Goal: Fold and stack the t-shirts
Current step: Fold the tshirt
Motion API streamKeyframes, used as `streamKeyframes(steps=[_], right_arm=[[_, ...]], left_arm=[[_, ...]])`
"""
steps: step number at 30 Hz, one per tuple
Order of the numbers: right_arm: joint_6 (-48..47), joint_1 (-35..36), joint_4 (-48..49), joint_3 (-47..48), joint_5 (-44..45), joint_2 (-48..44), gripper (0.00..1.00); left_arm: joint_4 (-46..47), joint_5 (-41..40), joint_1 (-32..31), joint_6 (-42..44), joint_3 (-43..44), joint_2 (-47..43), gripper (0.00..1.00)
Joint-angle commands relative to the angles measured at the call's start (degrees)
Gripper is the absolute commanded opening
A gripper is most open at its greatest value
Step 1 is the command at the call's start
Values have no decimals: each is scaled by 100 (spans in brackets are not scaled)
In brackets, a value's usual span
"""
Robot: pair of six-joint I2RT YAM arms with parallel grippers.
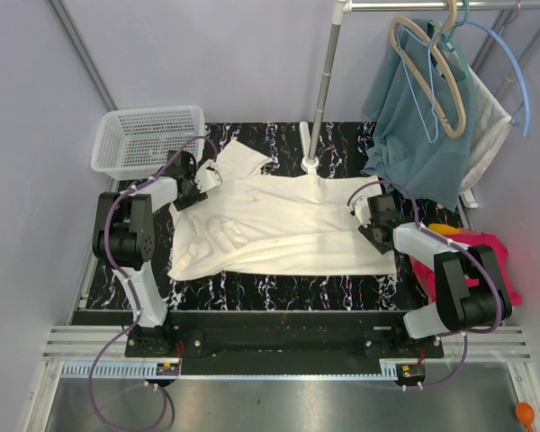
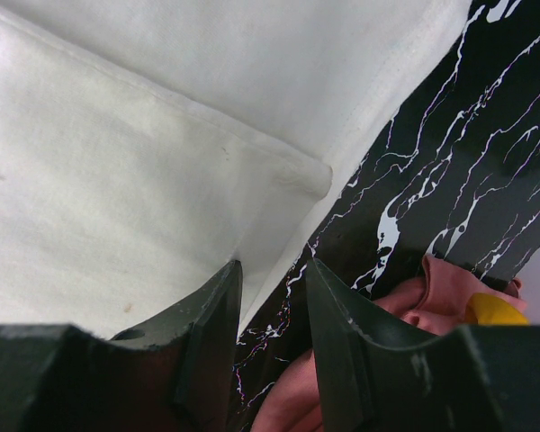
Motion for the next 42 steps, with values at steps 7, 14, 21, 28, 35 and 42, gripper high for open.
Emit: streamKeyframes(steps=[7, 14, 21, 28, 35, 42], right_arm=[[152, -1, -494, -376, -441, 344, 44], [205, 25, -493, -420, -459, 283, 44], [99, 34, -607, -394, -503, -24, 45], [117, 78, -766, -218, -626, -113, 46], [64, 174, -792, -218, -600, -95, 46], [-24, 218, -792, -148, -591, -25, 46]], left_arm=[[18, 275, -104, -137, -757, -1390, 72], [-404, 555, -139, -234, -1179, -2102, 73], [-1230, 1039, -288, -226, -1890, -3042, 74], [-1688, 1066, -631, -199, -2647, -3939, 76], [-1872, 969, -930, -260, -3087, -4142, 77], [-1478, 697, -957, -138, -3324, -3738, 77]])
